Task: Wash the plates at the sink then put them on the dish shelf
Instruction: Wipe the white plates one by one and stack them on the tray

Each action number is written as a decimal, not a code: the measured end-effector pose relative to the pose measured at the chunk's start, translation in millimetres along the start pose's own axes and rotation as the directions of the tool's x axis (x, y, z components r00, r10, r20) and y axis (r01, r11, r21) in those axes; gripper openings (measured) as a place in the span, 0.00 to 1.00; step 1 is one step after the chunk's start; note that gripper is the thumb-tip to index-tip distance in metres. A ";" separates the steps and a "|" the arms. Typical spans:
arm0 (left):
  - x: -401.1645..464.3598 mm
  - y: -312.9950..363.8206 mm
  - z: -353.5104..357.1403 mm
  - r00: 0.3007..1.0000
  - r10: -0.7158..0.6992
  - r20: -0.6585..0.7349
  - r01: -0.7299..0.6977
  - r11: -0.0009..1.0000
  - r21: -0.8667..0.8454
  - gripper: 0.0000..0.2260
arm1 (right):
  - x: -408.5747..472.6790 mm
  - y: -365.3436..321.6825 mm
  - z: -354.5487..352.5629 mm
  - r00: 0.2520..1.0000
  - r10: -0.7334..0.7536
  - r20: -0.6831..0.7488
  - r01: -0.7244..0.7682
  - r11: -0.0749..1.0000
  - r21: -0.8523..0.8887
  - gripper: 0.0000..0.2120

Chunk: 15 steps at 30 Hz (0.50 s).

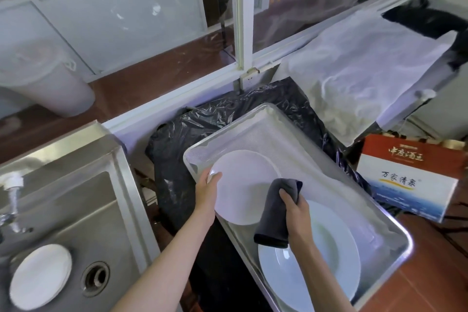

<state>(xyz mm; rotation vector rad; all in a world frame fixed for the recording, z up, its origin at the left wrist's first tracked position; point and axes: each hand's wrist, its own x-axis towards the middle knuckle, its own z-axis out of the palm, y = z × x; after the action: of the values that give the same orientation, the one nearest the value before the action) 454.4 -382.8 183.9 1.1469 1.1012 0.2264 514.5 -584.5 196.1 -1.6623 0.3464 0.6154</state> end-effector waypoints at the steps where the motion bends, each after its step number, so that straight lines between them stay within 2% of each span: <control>1: 0.9 -0.2 3.6 1.000 0.007 -0.001 -0.007 1.000 0.005 0.18 | 2.0 0.1 -0.3 1.000 -0.003 -0.008 0.003 1.000 -0.015 0.08; 5: 2.5 -1.1 12.6 0.999 0.012 -0.037 -0.012 1.000 0.003 0.18 | 6.8 1.3 1.0 1.000 0.015 -0.019 -0.016 0.999 -0.034 0.08; 10: 8.4 -5.2 15.8 0.999 -0.011 -0.044 0.011 1.000 0.001 0.19 | 6.5 3.2 6.1 0.999 0.011 -0.031 -0.011 1.000 -0.022 0.13; 15: 10.7 -2.7 18.1 1.000 -0.003 -0.030 0.002 0.999 -0.051 0.21 | 4.0 1.2 7.0 0.999 0.031 -0.041 -0.028 0.998 0.050 0.05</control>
<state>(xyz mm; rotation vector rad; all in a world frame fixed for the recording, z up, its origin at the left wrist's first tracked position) 472.9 -388.1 175.2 1.0995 1.1169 0.2692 515.7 -577.5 192.2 -1.6269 0.4140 0.5903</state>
